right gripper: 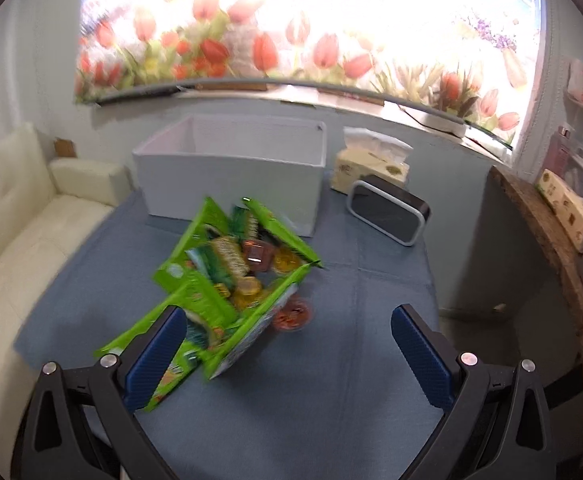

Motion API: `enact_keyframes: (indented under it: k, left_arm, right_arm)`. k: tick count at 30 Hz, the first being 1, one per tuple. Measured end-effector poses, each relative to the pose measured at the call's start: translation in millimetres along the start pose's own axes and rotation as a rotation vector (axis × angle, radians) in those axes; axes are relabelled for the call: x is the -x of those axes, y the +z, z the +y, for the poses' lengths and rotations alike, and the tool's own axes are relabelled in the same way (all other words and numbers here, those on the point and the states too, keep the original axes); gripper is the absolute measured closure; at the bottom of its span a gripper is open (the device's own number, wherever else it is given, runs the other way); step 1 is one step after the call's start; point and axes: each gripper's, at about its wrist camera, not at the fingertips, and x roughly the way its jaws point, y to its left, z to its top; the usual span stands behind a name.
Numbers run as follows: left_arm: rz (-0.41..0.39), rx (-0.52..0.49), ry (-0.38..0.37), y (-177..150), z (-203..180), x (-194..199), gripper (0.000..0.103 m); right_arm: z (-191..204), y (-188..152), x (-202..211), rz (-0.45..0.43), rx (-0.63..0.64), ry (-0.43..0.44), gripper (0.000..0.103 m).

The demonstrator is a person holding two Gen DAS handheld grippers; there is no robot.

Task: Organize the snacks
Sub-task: 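Move the right tool toward the pile of green seaweed packets, then grasp a green seaweed packet with the right tool while the left tool grasps another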

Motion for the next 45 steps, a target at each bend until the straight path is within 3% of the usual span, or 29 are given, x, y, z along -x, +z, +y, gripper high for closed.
enact_keyframes:
  k: [5,11,26,34,45]
  left_arm:
    - [0.011,0.005,0.001,-0.4,4.3,-7.6,0.000]
    - [0.014,0.019,-0.017,2.9,4.0,-15.2,0.000]
    - [0.012,0.026,-0.038,9.3,1.1,-19.1,0.000]
    - [0.001,0.028,-0.038,7.6,3.4,-14.2,0.000]
    - [0.007,0.054,-0.018,4.0,15.9,-14.4,0.000]
  right_arm:
    - [8.7,-4.2,24.4,-0.047,-0.007,0.048,0.000]
    - [15.2,-9.8,42.7,-0.050,0.015,-0.014,0.000]
    - [-3.8,-23.8,67.1,-0.062,-0.079,0.012,0.000]
    - [-7.9,-6.5,21.7,-0.052,-0.071,0.075,0.000]
    - [-4.8,35.7,-98.0,0.045,0.021,0.101,0.000]
